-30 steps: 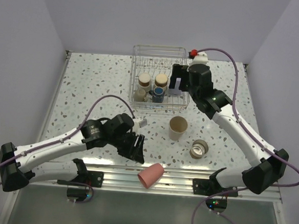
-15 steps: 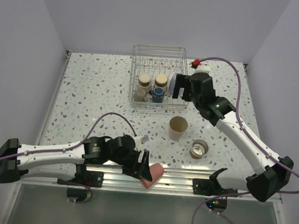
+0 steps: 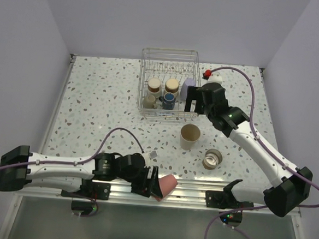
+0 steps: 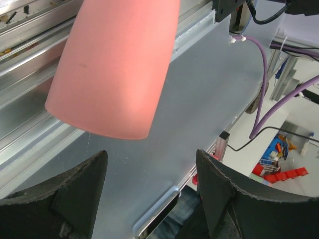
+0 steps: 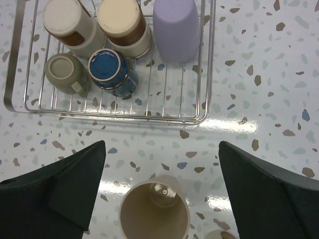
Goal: Load the cups into the dish rack
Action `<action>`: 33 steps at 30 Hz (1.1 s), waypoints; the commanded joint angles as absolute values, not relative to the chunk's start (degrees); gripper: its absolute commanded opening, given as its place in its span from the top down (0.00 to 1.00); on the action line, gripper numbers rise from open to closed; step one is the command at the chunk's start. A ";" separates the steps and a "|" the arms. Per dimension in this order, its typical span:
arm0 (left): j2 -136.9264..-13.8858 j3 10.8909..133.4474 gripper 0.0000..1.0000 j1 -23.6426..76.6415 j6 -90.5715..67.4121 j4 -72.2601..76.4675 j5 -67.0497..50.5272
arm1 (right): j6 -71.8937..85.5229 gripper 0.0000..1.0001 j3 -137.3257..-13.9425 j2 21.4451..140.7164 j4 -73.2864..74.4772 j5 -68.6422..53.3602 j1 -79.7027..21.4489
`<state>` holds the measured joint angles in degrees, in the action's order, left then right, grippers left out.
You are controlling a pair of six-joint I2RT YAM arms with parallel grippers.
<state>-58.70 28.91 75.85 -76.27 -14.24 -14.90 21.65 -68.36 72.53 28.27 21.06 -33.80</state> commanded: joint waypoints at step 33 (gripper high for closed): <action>-73.64 39.20 0.70 66.45 -64.96 -6.60 -17.13 | 22.24 0.01 -64.87 71.19 25.58 21.35 -34.01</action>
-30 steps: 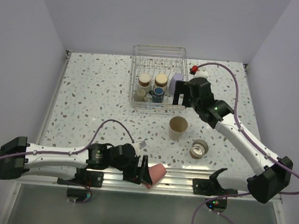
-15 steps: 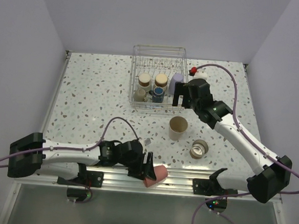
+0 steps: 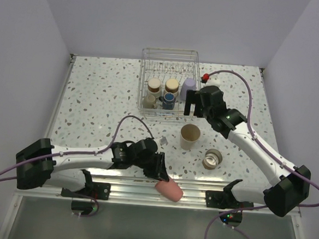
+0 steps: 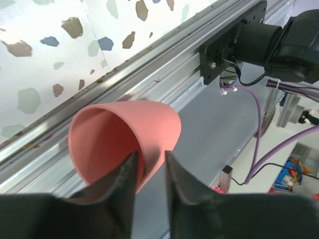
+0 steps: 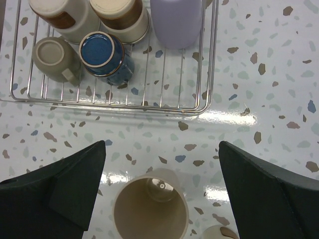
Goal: Load the cups into the dish rack
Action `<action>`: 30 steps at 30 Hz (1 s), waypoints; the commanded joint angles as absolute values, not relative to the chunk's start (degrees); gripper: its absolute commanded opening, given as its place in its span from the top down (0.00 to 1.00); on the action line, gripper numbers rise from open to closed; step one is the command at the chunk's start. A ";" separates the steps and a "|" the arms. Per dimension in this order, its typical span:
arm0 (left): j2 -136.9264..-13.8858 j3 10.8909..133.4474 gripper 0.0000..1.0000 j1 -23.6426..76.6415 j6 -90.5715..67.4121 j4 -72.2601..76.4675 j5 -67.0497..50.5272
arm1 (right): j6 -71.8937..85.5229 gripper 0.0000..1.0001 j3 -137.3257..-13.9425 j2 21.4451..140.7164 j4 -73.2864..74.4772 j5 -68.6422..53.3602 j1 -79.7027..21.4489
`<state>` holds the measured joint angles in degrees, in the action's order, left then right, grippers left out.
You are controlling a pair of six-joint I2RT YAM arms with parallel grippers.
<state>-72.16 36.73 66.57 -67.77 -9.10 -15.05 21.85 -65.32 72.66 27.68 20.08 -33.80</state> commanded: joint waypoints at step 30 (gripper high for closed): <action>-66.35 66.61 1.00 21.65 -50.96 -18.04 -31.01 | 26.62 0.01 -86.47 75.14 25.41 16.98 -32.18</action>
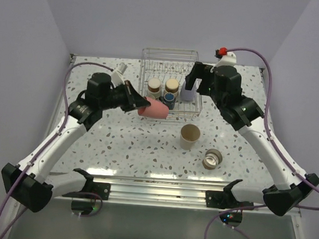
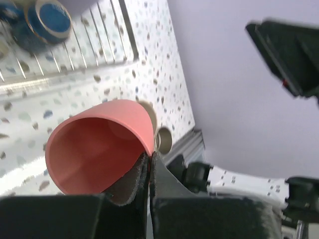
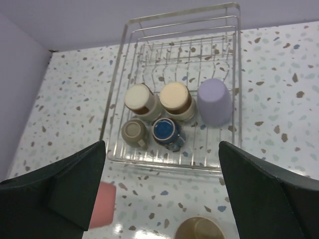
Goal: Load the cups into the dish rack
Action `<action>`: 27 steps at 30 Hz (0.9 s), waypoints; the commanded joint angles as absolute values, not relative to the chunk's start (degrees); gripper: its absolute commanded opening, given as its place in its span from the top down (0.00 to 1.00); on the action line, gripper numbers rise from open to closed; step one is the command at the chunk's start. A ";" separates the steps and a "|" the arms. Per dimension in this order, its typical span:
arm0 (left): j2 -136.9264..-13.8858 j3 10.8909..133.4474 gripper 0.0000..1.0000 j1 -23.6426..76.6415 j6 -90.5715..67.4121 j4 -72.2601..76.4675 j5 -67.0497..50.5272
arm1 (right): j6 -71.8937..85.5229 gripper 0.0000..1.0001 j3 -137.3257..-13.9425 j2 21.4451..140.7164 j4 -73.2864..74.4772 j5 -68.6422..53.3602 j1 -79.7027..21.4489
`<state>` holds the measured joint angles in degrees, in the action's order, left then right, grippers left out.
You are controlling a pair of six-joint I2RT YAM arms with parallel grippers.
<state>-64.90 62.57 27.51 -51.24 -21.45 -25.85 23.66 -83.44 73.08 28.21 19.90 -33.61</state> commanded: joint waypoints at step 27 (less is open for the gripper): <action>-80.42 63.73 1.00 13.27 -91.49 51.84 -35.26 | 71.97 0.01 -80.42 86.30 -18.72 -20.39 -24.79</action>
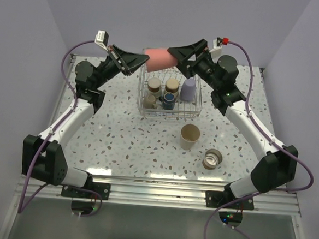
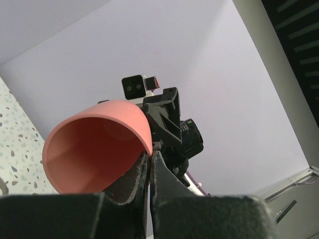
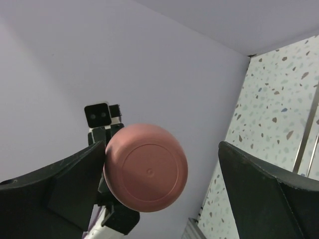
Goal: Load the cups into the dish rack
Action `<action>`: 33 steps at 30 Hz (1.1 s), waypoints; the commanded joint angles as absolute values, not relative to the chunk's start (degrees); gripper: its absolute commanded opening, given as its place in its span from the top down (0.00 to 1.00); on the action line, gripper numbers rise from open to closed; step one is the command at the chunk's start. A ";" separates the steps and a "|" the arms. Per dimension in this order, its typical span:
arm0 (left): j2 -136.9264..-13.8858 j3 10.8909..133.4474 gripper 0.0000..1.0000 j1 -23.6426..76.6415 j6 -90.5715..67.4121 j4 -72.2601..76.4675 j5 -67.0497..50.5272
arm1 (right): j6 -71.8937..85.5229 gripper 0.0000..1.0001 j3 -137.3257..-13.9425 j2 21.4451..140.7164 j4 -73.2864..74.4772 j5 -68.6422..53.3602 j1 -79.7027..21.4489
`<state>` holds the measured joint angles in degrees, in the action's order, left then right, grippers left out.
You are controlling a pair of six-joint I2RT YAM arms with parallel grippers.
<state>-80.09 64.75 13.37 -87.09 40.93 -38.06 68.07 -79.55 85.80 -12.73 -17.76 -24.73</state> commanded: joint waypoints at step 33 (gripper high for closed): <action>-70.67 66.18 0.18 16.70 -59.34 4.15 -28.39 | 38.86 1.00 -85.17 82.08 18.96 -0.10 -23.82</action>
<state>-74.65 64.40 17.17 -70.17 16.84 -31.40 49.98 -82.50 83.66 9.26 -8.95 -24.25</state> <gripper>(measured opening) 0.765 0.709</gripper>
